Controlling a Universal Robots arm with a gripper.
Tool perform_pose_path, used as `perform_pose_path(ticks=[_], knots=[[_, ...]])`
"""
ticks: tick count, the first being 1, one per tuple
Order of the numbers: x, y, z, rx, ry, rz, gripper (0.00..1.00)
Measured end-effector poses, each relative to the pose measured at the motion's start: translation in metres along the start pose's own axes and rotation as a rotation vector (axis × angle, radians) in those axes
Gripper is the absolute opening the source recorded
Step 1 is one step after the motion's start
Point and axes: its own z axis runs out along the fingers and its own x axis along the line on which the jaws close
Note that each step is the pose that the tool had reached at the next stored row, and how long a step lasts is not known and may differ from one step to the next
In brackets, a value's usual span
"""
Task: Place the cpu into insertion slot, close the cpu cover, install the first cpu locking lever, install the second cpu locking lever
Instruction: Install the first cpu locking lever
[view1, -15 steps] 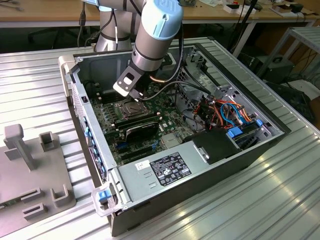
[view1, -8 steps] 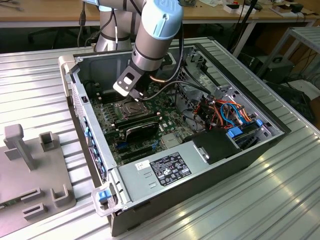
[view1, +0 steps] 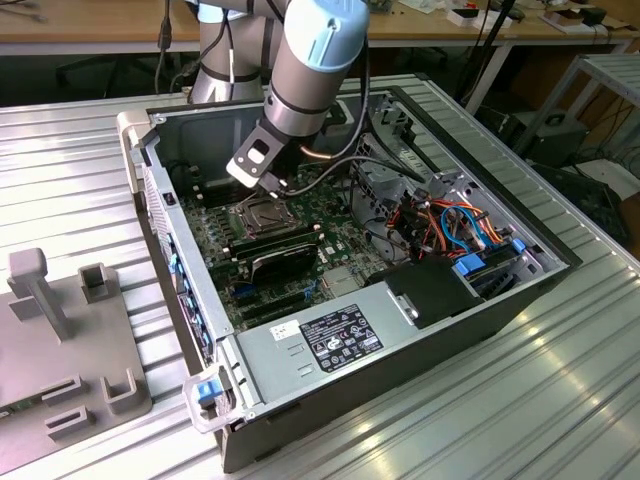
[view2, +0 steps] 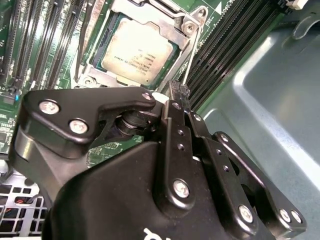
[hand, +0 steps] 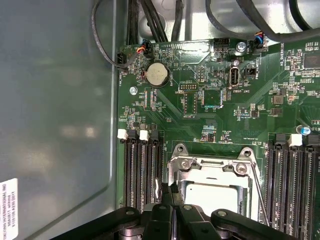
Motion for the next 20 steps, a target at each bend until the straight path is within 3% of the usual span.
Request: perform_pose_path(ticks=[6, 9, 11, 12, 17, 20], knots=[[-0.0058, -0.0002, -0.0017, 0.0002, -0.0007, 0.000, 0.11], [-0.0080, -0.0032, -0.0023, 0.0002, -0.0008, 0.000, 0.11], [-0.0095, -0.0216, -0.0028, 0.0003, -0.0022, 0.000, 0.11], [-0.0096, -0.0278, -0.0028, 0.0003, -0.0024, 0.000, 0.11], [-0.0094, -0.0459, -0.0033, 0.0003, -0.0023, 0.000, 0.11], [-0.0082, -0.0486, -0.0079, 0.0004, -0.0028, 0.000, 0.11]])
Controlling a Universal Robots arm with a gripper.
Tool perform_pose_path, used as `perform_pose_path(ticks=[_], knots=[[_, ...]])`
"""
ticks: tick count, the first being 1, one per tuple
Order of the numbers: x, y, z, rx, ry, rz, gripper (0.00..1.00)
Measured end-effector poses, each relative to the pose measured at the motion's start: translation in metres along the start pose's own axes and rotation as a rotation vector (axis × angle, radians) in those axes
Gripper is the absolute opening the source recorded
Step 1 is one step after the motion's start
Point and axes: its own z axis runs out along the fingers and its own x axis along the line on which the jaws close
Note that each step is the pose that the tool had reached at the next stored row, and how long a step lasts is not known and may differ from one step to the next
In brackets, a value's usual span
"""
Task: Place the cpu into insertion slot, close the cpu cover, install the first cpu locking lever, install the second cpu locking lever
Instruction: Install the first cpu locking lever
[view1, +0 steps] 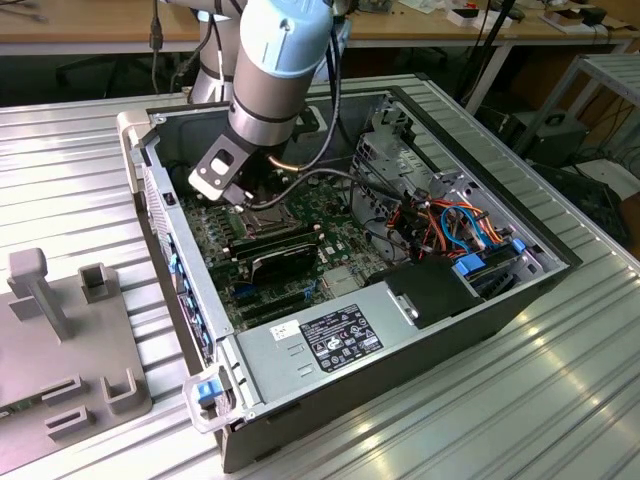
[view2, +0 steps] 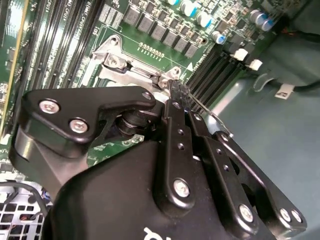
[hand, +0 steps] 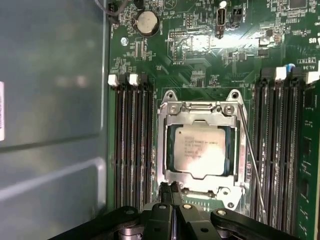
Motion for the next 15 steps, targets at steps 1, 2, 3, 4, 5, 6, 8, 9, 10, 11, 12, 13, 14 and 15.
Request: perform_pose_path(ticks=[1, 2, 3, 4, 5, 6, 8, 9, 10, 11, 12, 13, 14, 15], knots=[[0.0006, -0.0003, -0.0021, 0.0000, -0.0002, 0.000, 0.11], [0.0011, -0.0006, -0.0041, -0.0001, -0.0005, 0.000, 0.11], [0.0022, -0.0013, -0.0085, 0.0000, -0.0020, 0.000, 0.11], [0.0031, -0.0021, -0.0120, 0.0000, -0.0040, 0.000, 0.11], [0.0036, -0.0036, -0.0137, 0.0001, -0.0100, 0.000, 0.11], [0.0039, -0.0052, -0.0146, 0.0002, -0.0167, 0.000, 0.11], [0.0040, -0.0077, -0.0149, 0.0005, -0.0222, 0.000, 0.11], [0.0040, -0.0103, -0.0150, 0.0009, -0.0253, 0.000, 0.11], [0.0041, -0.0141, -0.0151, 0.0010, -0.0275, 0.000, 0.11], [0.0041, -0.0161, -0.0150, 0.0009, -0.0274, 0.000, 0.11], [0.0041, -0.0173, -0.0151, 0.0009, -0.0274, 0.000, 0.11], [0.0042, -0.0187, -0.0151, 0.0009, -0.0274, 0.000, 0.11], [0.0042, -0.0196, -0.0150, 0.0009, -0.0273, 0.000, 0.11], [0.0045, -0.0206, -0.0150, 0.0010, -0.0274, 0.000, 0.11]])
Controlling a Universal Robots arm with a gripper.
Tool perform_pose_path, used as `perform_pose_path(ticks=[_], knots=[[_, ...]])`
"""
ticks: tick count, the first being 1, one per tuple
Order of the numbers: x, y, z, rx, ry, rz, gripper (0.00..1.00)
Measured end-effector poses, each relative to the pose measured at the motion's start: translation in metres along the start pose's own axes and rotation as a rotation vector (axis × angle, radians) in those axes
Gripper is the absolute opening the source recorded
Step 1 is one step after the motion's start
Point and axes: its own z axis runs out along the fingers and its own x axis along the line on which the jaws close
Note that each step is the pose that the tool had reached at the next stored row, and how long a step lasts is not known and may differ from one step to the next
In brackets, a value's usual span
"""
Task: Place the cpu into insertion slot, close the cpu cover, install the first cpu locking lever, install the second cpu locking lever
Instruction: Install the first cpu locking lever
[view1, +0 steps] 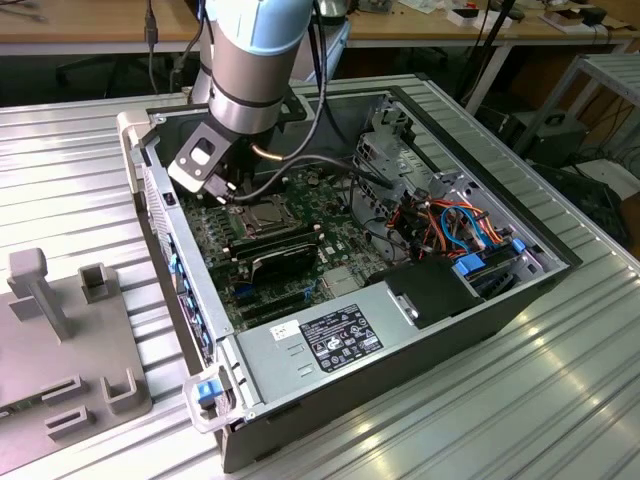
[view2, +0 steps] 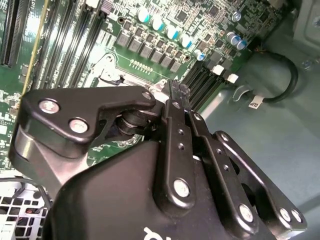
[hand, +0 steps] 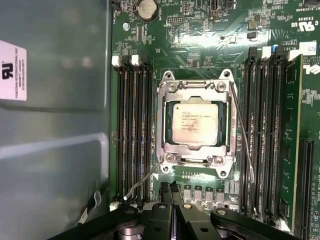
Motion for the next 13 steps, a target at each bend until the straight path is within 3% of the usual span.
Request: perform_pose_path(ticks=[6, 9, 13], knots=[[0.0048, 0.0000, 0.0017, 0.0000, 0.0019, 0.000, 0.11], [0.0061, 0.0001, 0.0034, -0.0001, 0.0062, 0.000, 0.11], [0.0079, -0.0002, 0.0090, 0.0001, 0.0087, 0.000, 0.11]])
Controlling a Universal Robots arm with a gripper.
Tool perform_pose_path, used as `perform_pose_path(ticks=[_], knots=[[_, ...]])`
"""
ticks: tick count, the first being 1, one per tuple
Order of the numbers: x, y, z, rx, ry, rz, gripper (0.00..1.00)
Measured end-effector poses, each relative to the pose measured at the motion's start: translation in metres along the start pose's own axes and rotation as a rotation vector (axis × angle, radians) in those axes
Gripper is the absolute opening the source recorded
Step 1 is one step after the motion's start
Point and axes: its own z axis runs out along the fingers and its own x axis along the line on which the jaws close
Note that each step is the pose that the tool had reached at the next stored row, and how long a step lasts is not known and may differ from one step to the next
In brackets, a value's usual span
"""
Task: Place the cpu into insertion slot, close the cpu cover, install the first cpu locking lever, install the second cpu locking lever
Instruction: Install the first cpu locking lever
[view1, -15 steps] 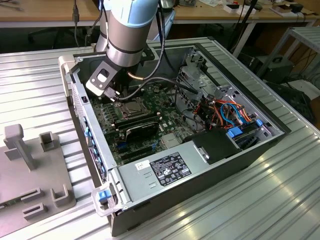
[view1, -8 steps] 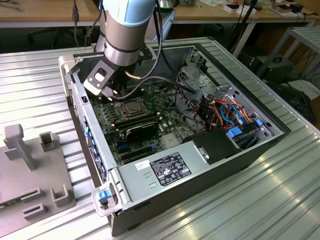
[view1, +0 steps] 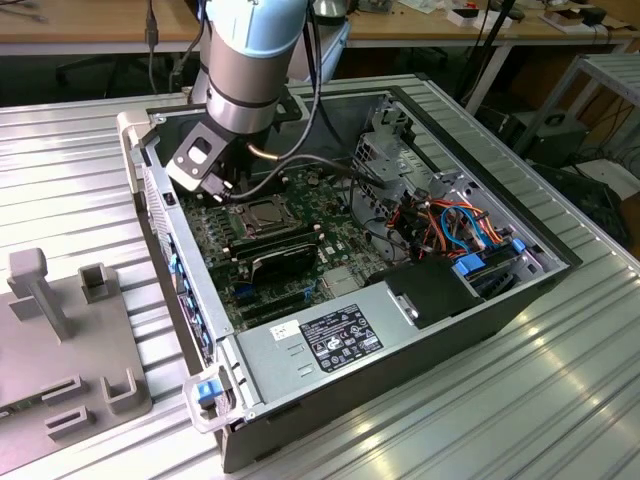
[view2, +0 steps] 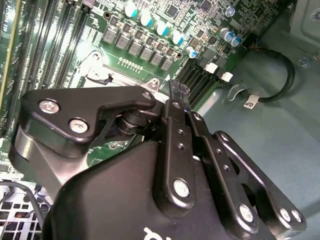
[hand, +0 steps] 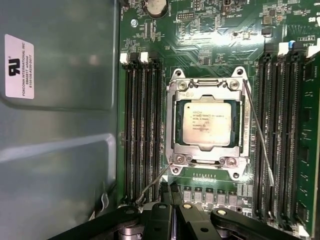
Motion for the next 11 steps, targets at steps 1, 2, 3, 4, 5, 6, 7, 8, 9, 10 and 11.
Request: perform_pose_path(ticks=[1, 2, 3, 4, 5, 6, 7, 8, 9, 10, 11], knots=[[0.0003, 0.0000, 0.0009, 0.0001, 0.0001, 0.000, 0.11], [0.0007, 0.0000, 0.0017, 0.0002, 0.0002, 0.000, 0.11], [0.0014, -0.0001, 0.0030, 0.0002, 0.0007, 0.000, 0.11], [0.0023, 0.0000, 0.0043, 0.0004, 0.0021, 0.000, 0.11], [0.0033, 0.0000, 0.0053, 0.0008, 0.0034, 0.000, 0.11], [0.0036, 0.0000, 0.0055, 0.0019, 0.0034, 0.000, 0.11], [0.0039, 0.0003, 0.0056, 0.0027, 0.0035, 0.001, 0.11], [0.0039, 0.0006, 0.0057, 0.0039, 0.0035, 0.001, 0.11], [0.0039, 0.0028, 0.0057, 0.0079, 0.0036, 0.002, 0.11], [0.0038, 0.0057, 0.0057, 0.0120, 0.0037, 0.003, 0.11], [0.0038, 0.0071, 0.0057, 0.0138, 0.0037, 0.003, 0.11]])
